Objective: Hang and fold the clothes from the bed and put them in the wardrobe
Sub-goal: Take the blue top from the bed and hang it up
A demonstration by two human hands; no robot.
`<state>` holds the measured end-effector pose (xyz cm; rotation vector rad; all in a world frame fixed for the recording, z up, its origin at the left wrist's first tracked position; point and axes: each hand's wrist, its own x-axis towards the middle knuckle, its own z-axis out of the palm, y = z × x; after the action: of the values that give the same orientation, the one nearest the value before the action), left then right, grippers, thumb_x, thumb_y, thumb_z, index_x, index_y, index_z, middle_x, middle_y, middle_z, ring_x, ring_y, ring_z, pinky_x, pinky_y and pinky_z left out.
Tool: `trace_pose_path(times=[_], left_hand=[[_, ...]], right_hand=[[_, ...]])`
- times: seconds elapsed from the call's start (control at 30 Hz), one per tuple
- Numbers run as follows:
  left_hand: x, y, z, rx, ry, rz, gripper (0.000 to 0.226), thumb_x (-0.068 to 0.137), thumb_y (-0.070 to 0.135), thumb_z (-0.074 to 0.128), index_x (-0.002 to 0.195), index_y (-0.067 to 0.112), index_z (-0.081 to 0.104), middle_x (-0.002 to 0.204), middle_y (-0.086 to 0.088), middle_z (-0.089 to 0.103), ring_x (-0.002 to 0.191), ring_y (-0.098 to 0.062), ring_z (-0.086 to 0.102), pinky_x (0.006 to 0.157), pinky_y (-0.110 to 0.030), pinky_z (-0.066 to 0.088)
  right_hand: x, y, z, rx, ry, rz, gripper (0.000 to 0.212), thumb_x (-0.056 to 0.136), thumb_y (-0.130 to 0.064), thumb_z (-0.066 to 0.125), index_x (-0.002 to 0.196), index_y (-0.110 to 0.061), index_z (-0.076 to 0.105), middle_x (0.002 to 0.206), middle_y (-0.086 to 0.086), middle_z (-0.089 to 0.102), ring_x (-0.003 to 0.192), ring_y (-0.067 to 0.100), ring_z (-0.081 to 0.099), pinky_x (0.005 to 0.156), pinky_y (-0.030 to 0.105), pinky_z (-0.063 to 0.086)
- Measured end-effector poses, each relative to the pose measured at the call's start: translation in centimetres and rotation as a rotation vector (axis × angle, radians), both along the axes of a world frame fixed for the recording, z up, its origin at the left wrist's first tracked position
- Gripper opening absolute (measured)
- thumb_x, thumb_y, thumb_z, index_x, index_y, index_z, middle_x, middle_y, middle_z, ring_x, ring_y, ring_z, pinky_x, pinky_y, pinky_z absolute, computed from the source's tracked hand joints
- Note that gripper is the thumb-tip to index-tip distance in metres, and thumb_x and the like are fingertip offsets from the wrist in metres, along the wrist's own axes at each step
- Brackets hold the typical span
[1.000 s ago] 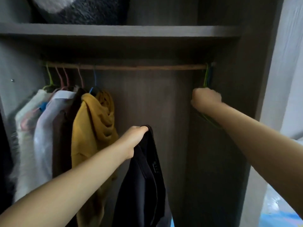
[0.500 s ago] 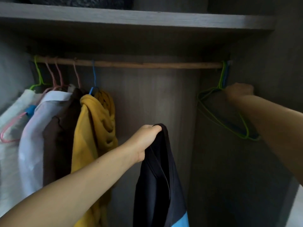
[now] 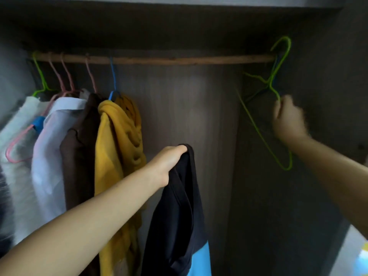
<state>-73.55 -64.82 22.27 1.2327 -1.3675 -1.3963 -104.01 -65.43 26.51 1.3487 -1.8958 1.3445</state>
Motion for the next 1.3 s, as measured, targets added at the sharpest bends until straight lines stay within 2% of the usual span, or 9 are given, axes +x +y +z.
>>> trace_pose_path(times=[0.1,0.2,0.5,0.63,0.77,0.93,1.1,1.2,1.3], left_hand=[[0.6,0.3,-1.2,0.035,-0.059,-0.012,0.013,0.090,0.030,0.059,0.087,0.017,0.062,0.091,-0.005,0.066,0.086,-0.022,0.061,0.088,-0.034,0.049],[1.4,0.5,-3.2,0.058,-0.161,-0.009,0.013,0.086,0.030,0.062,0.092,0.018,0.061,0.100,-0.004,0.065,0.095,-0.022,0.061,0.093,-0.035,0.049],[2.1,2.5,-9.3,0.111,-0.312,-0.042,0.043,0.086,0.040,0.064,0.115,0.008,0.059,0.113,-0.009,0.064,0.105,-0.027,0.061,0.094,-0.036,0.049],[0.8,4.2,-9.8,0.049,-0.316,-0.085,0.016,0.090,0.035,0.063,0.083,0.021,0.059,0.088,0.006,0.057,0.082,-0.009,0.053,0.078,-0.023,0.040],[0.4,5.5,-7.7,0.036,-0.273,-0.137,0.015,0.089,0.033,0.063,0.081,0.021,0.065,0.100,-0.004,0.067,0.099,-0.023,0.062,0.091,-0.032,0.049],[1.5,4.9,-4.0,0.000,-0.064,-0.099,0.009,0.089,0.017,0.063,0.080,0.018,0.065,0.084,-0.009,0.068,0.078,-0.025,0.067,0.077,-0.035,0.055],[2.9,5.3,-8.0,-0.162,-0.416,-0.128,0.025,0.085,0.009,0.068,0.109,0.011,0.068,0.107,-0.011,0.067,0.100,-0.021,0.060,0.095,-0.029,0.046],[3.9,6.5,-10.8,-0.281,-0.686,-0.191,0.037,0.082,-0.008,0.052,0.097,0.018,0.073,0.088,-0.009,0.070,0.079,-0.020,0.062,0.069,-0.022,0.049],[4.3,8.0,-11.4,-0.336,-0.909,-0.165,0.040,0.082,-0.002,0.046,0.093,0.025,0.074,0.088,-0.004,0.071,0.071,-0.026,0.066,0.065,-0.032,0.055]], right_hand=[[3.8,2.2,-7.2,-0.116,-0.464,0.379,0.013,0.098,-0.022,0.051,0.106,-0.012,0.048,0.071,0.003,0.052,0.057,0.021,0.052,0.052,0.031,0.038],[7.7,4.5,-9.8,-0.138,-0.972,0.565,0.024,0.096,-0.036,0.054,0.078,-0.021,0.056,0.045,-0.009,0.035,0.035,0.007,0.030,0.037,0.013,0.021],[14.3,15.9,-9.6,-0.536,-1.374,1.058,0.052,0.097,-0.050,0.041,0.057,-0.021,0.054,0.046,-0.007,0.014,0.038,0.006,0.009,0.032,0.017,0.014],[17.1,17.9,-11.1,-0.534,-1.297,1.040,0.055,0.099,-0.048,0.038,0.053,-0.022,0.055,0.044,-0.009,0.017,0.038,0.007,0.012,0.035,0.017,0.015],[17.0,18.6,-13.3,-0.414,-1.182,1.037,0.051,0.097,-0.046,0.039,0.055,-0.022,0.055,0.042,-0.011,0.021,0.035,0.005,0.016,0.039,0.013,0.016],[13.2,21.0,-16.4,0.262,-0.945,1.019,0.043,0.087,-0.050,0.046,0.061,-0.020,0.063,0.046,-0.007,0.023,0.038,0.007,0.018,0.037,0.014,0.017],[7.5,24.5,-13.6,0.746,-0.688,0.910,0.046,0.094,-0.047,0.043,0.064,-0.020,0.064,0.045,-0.007,0.024,0.037,0.009,0.019,0.037,0.014,0.017],[6.3,25.8,-12.8,1.035,-0.477,0.803,0.046,0.099,-0.041,0.042,0.065,-0.019,0.063,0.045,-0.004,0.026,0.037,0.012,0.020,0.037,0.017,0.019],[6.6,26.8,-12.8,1.259,-0.176,0.647,0.045,0.100,-0.041,0.041,0.068,-0.019,0.063,0.039,-0.007,0.027,0.035,0.013,0.026,0.035,0.018,0.025]])
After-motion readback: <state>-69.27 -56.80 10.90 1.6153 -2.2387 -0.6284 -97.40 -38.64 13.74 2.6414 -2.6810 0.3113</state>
